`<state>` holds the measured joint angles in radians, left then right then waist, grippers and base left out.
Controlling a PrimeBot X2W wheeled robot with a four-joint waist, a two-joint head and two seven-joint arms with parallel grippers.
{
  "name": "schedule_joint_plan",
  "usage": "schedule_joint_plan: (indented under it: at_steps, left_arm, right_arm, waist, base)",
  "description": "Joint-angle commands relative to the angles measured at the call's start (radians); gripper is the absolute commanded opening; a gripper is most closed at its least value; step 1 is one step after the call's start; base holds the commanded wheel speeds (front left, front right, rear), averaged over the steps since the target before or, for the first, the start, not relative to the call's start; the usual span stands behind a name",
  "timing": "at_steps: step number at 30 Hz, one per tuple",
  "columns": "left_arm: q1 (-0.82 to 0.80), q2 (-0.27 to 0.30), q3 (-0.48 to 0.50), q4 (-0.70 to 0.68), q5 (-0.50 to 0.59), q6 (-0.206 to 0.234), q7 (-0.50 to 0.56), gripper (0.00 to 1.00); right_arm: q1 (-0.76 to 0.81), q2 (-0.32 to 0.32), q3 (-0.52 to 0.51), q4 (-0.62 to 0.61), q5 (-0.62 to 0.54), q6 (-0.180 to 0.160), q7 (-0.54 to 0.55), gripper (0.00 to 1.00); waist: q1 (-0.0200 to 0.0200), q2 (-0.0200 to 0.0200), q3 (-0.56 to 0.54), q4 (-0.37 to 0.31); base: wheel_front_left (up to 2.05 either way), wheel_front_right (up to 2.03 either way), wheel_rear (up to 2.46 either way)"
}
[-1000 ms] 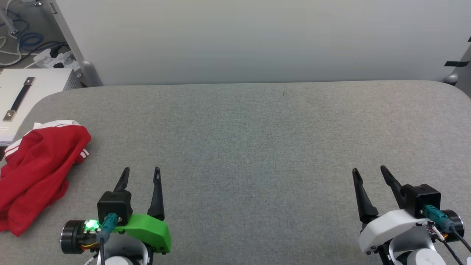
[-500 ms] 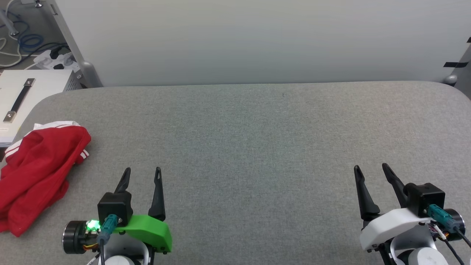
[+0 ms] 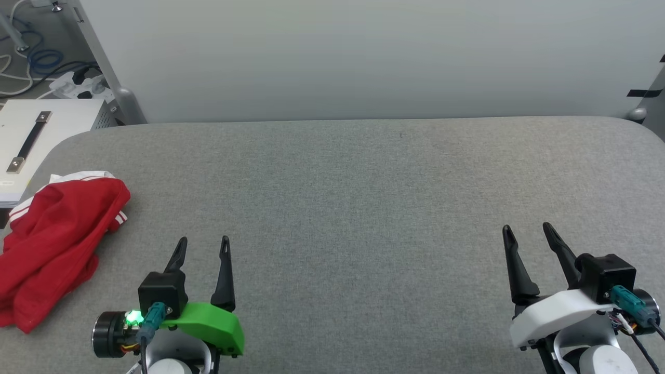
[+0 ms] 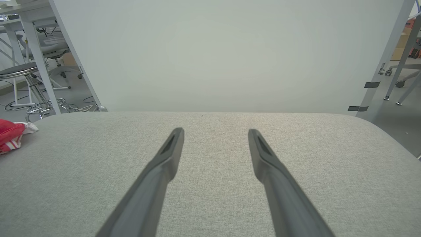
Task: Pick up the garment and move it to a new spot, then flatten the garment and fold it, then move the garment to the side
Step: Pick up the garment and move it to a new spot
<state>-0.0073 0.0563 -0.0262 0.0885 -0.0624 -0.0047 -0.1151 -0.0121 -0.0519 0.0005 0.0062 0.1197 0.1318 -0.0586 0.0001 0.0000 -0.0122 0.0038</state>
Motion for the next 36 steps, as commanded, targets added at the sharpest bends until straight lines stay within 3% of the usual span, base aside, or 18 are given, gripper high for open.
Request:
schedule_joint_plan:
  at_steps: [1, 15, 36]
  left_arm:
    - [-0.024, -0.003, -0.001, 0.007, -0.012, -0.005, -0.011, 1.00]
    - [-0.041, -0.004, 0.014, 0.027, -0.027, -0.008, -0.040, 1.00]
    - [-0.050, -0.003, 0.067, 0.046, -0.033, -0.021, -0.084, 1.00]
  right_arm:
    - [-0.018, 0.001, 0.001, -0.006, 0.013, -0.001, -0.008, 1.00]
    - [-0.041, 0.001, 0.049, -0.018, 0.010, -0.001, -0.012, 1.00]
    - [-0.071, -0.007, 0.122, -0.022, -0.005, -0.001, -0.026, 1.00]
  waist:
    - [-0.0001, 0.0000, 0.000, 0.002]
    - [-0.0001, 0.0000, 0.007, 0.071]
    - [-0.0001, 0.0000, 0.008, 0.281]
  base:
    - [0.00, 0.00, 0.00]
    - [0.00, 0.00, 0.00]
    - [0.00, 0.00, 0.00]
